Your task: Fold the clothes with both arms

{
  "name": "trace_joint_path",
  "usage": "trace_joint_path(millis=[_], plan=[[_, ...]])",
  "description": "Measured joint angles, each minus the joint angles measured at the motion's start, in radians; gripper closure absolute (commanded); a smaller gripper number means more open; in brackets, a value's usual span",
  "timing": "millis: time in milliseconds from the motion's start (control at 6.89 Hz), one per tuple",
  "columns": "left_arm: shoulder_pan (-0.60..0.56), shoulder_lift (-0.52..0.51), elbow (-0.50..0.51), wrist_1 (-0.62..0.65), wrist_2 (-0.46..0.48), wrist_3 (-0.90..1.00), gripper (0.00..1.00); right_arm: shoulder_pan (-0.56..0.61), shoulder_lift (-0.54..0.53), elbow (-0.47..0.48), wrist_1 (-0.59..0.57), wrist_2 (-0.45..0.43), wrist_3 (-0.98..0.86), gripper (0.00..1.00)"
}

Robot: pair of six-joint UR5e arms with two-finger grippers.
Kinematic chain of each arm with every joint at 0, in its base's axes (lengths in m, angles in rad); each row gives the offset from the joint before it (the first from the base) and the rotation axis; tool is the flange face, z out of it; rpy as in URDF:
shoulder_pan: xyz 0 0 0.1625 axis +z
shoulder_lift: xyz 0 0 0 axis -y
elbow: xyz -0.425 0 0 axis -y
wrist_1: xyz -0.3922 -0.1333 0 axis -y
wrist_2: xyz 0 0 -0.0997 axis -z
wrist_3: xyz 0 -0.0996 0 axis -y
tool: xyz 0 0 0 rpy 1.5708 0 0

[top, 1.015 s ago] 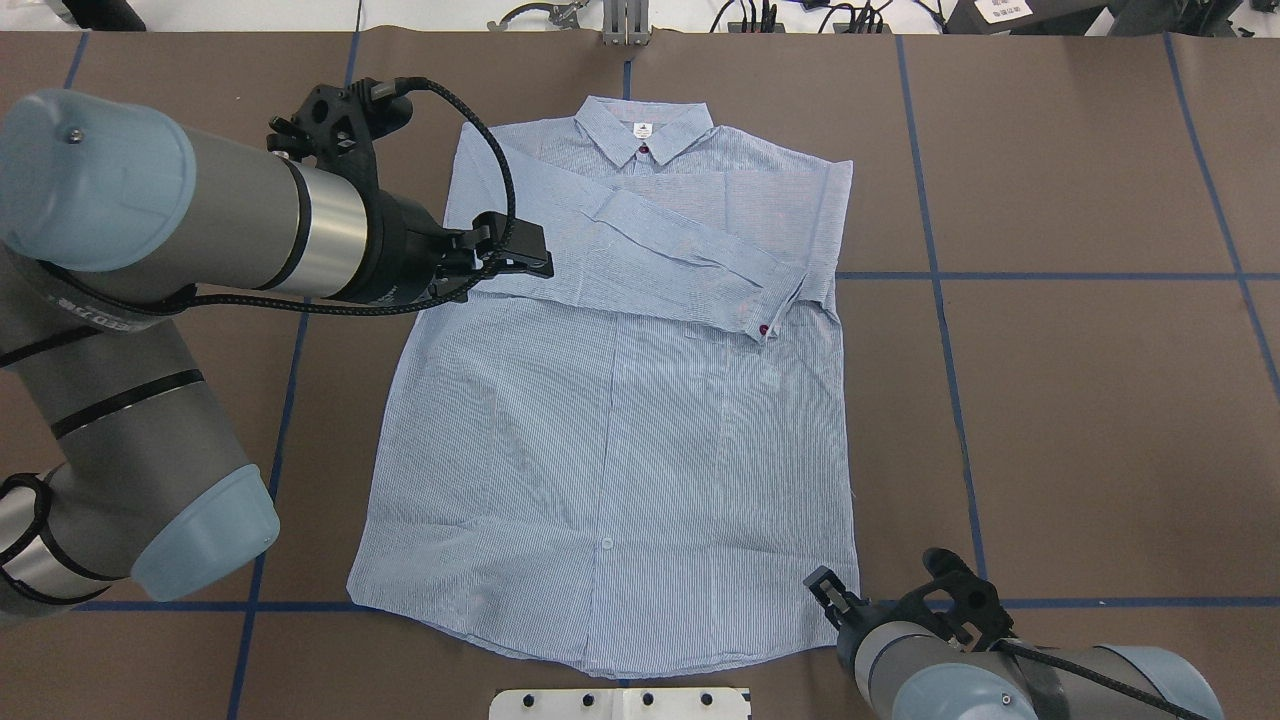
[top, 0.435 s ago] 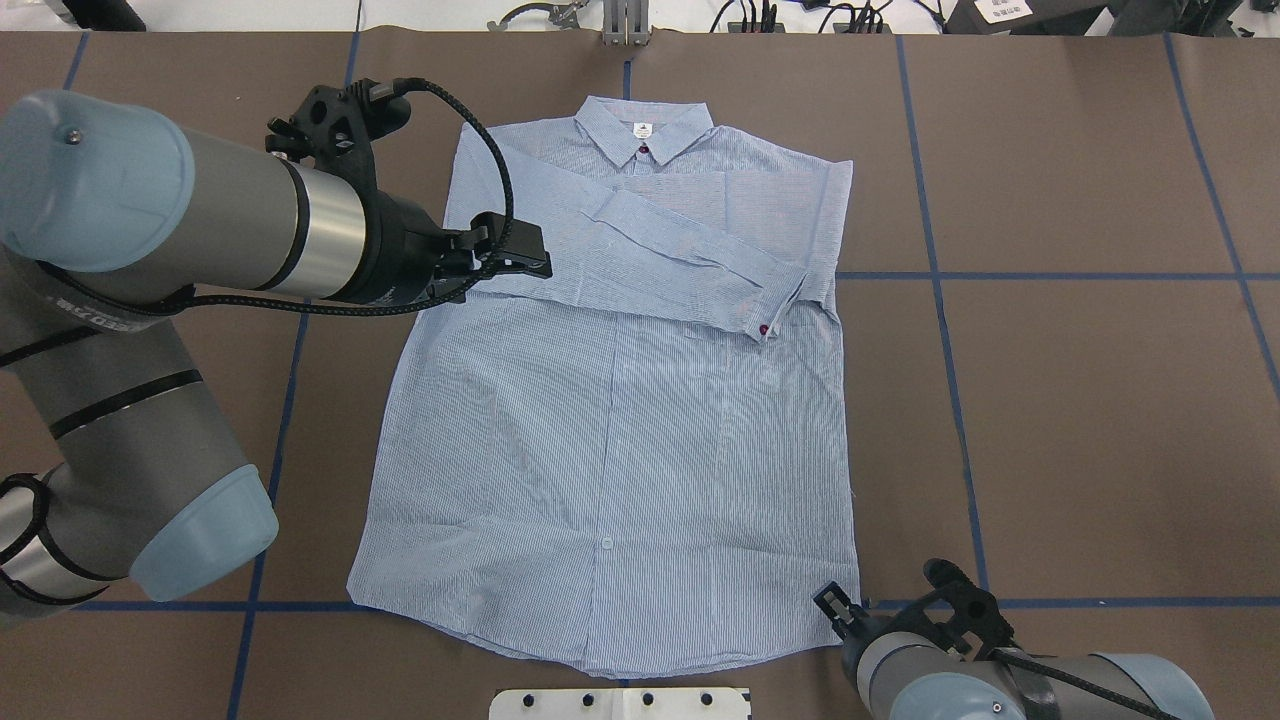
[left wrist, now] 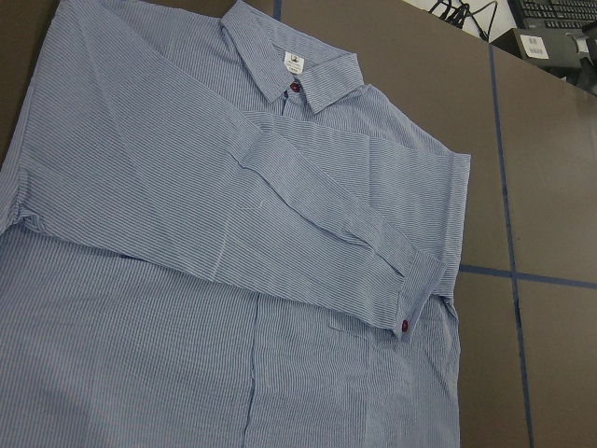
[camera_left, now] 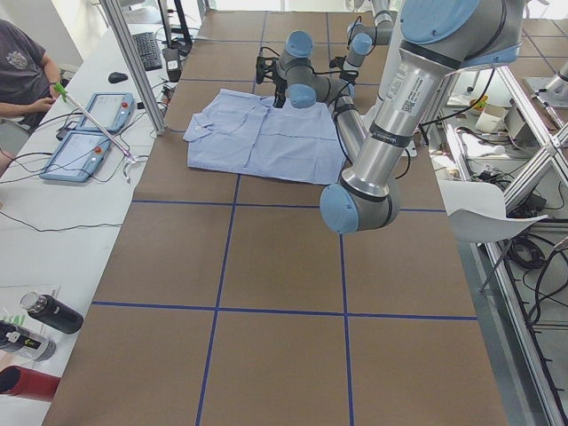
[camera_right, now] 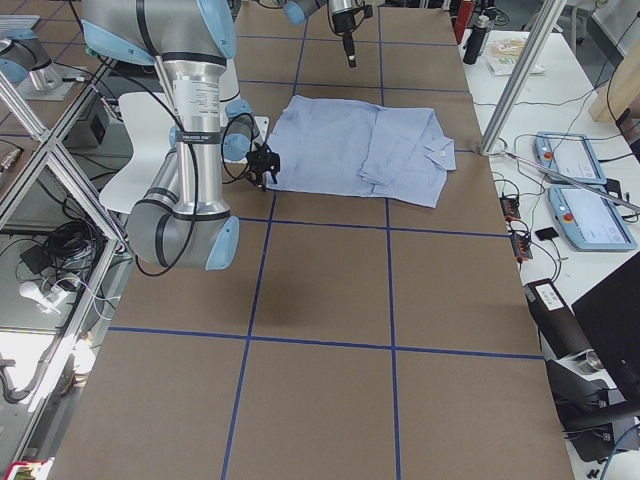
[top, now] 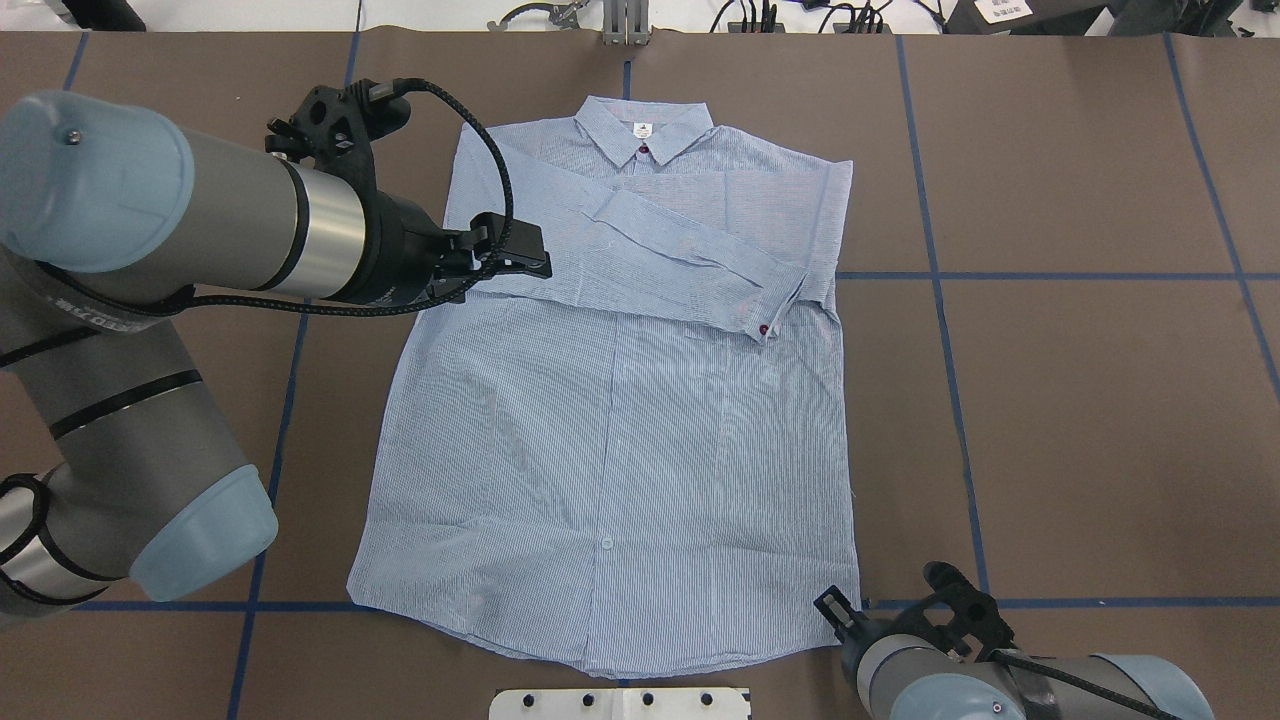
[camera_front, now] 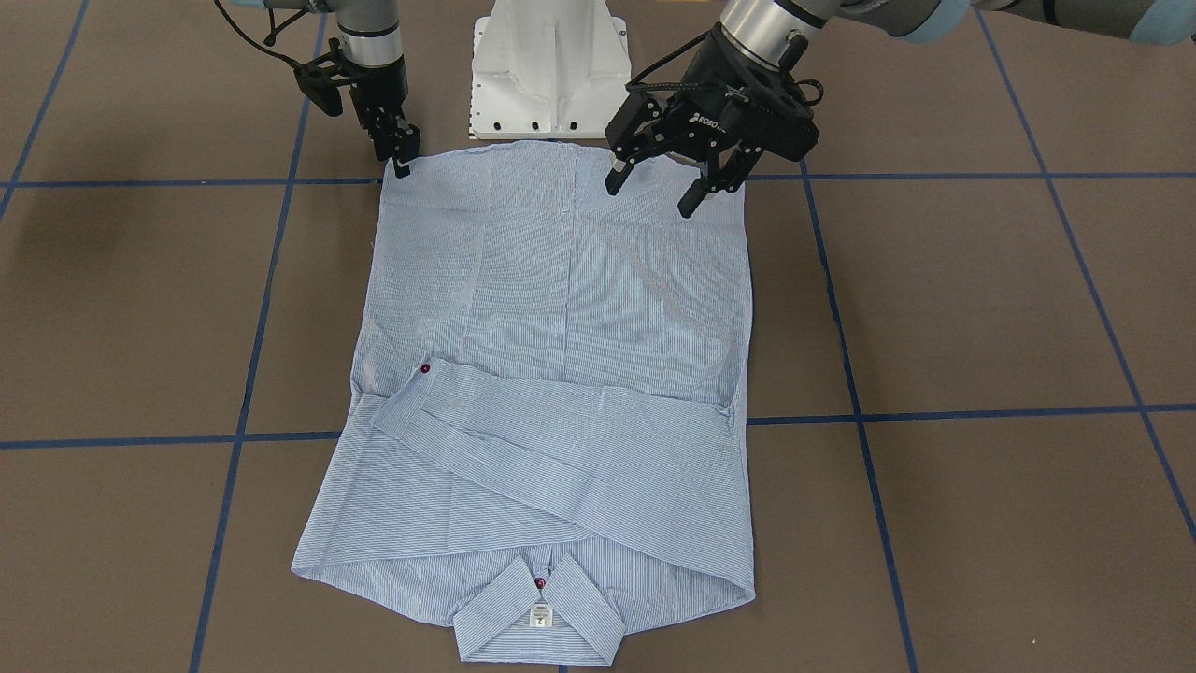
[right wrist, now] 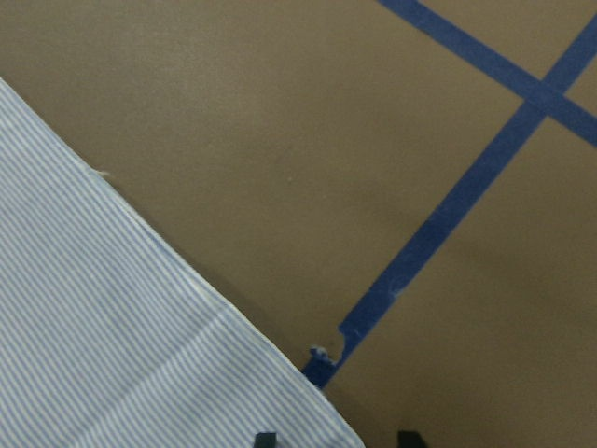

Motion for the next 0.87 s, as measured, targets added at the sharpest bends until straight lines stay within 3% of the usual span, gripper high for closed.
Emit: trace_joint_path(millis=[580,725,870], plan=[[0.003,0.007,0.002,-0.003,0.001,-0.023,0.04,-0.008,-0.002,0.021,-0.003,0.004,0.0,1.0],[0.003,0.017,-0.005,-0.004,0.002,-0.043,0.12,-0.008,-0.008,0.029,-0.004,0.004,0.0,1.0],[0.006,0.05,-0.027,-0.008,0.005,-0.072,0.04,-0.009,-0.026,0.048,-0.005,0.006,0.0,1.0]])
